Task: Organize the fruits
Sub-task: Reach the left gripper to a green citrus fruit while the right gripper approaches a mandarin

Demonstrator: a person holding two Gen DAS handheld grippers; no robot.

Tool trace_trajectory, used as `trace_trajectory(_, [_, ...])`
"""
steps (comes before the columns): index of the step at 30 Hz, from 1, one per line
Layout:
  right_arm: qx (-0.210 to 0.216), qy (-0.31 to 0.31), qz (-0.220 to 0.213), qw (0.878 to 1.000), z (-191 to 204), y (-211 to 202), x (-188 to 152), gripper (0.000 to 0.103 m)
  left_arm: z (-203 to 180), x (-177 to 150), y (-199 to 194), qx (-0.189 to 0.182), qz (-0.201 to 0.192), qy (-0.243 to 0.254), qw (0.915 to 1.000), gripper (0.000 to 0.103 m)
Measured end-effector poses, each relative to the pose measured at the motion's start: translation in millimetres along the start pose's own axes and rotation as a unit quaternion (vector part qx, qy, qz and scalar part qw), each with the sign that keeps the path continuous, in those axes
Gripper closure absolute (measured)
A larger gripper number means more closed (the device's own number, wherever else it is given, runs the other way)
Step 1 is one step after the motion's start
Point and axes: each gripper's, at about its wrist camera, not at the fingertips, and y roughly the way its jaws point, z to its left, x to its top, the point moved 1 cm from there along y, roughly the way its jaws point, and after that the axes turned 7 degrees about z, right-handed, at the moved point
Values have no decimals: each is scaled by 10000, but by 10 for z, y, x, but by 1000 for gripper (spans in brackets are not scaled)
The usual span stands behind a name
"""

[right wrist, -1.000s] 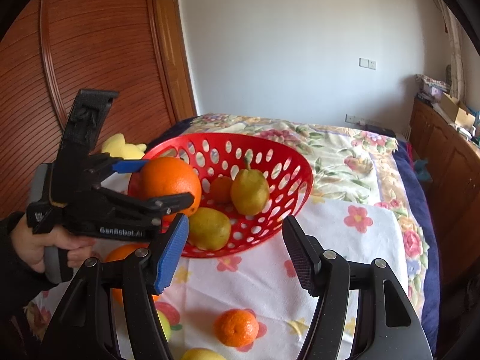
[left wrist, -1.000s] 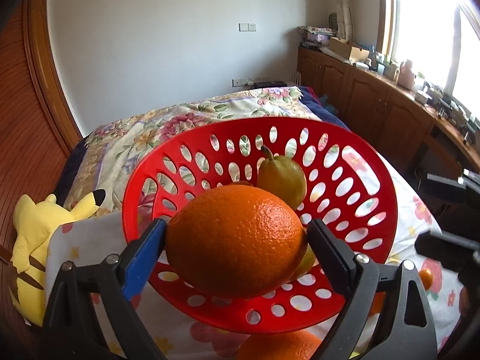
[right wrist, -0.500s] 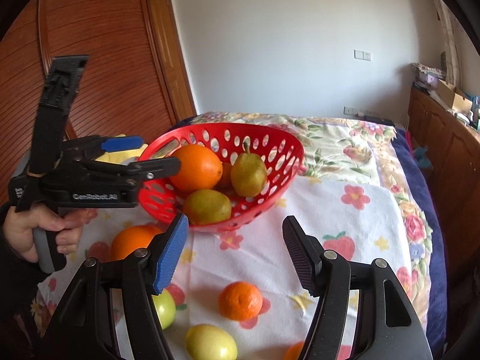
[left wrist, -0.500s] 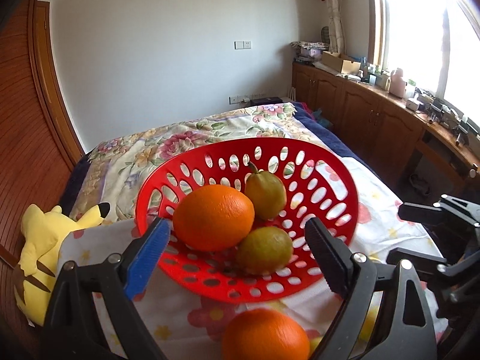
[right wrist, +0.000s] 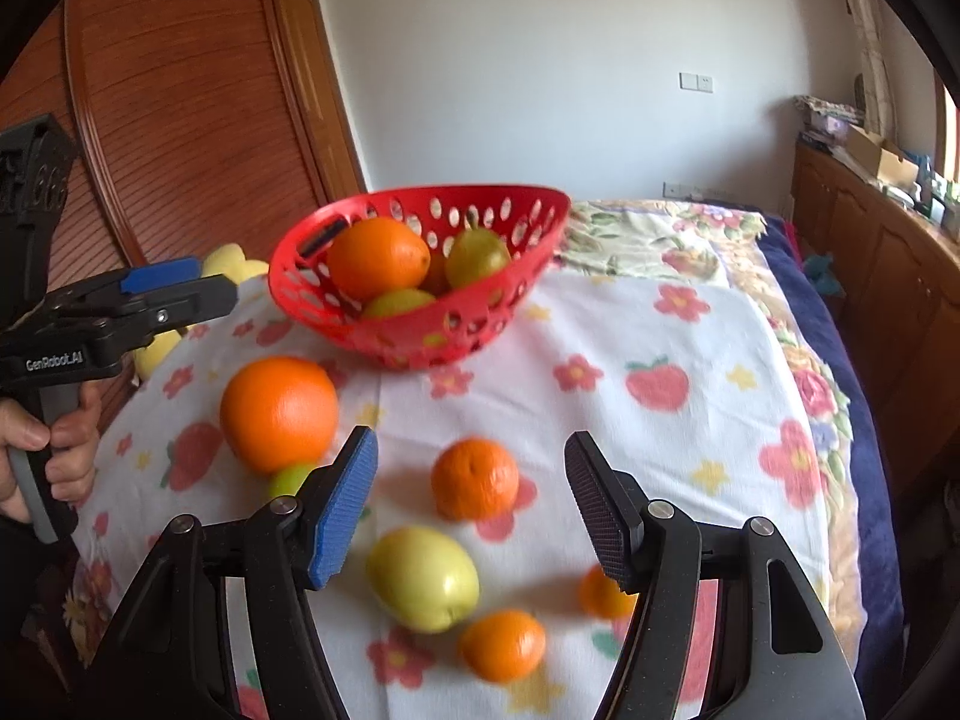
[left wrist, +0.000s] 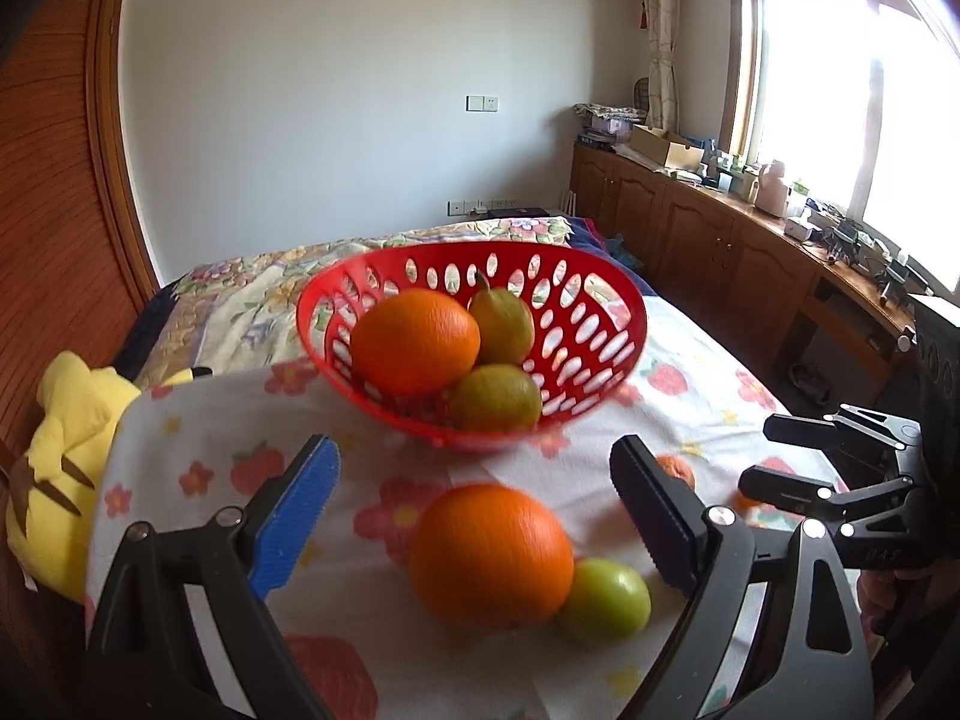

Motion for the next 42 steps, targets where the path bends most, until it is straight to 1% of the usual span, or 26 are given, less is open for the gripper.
trace_trajectory(5, [-78,-9,122,9999,4,-30,-199,38,-10,-206,-66,-82,25,-101,9999,11])
trace_trajectory(13, [-131,-65,274,9995,30,-48,-437,46,-171,-427,-212,-183,-30,-44,9998,11])
trace_trajectory(18, [-109,-14,369,9993,0,11,-534,48,-303,-565,-106,-292,171,-24,9994,11])
trace_trajectory(23, [-174,-51,463,9988,-25,91,-591,48,-422,-646,-26,-323,293,-14,9990,11])
trace_trajectory(29, [28,16,457,9989,-58,126,-619,48,-556,-710,5,-361,359,72,9987,11])
trace_trajectory(35, [37,22,472,9989,-64,102,-649,48,-652,-770,57,-389,438,114,9982,11])
trace_trajectory(39, [56,25,468,9989,-79,83,-658,50,-711,-791,116,-302,485,146,9983,12])
trace_trajectory(41, [8,13,475,9989,-85,80,-664,52,-727,-801,144,-242,496,139,9984,14])
trace_trajectory(42, [4,14,478,9989,-91,87,-666,53,-730,-804,159,-220,506,122,9984,17])
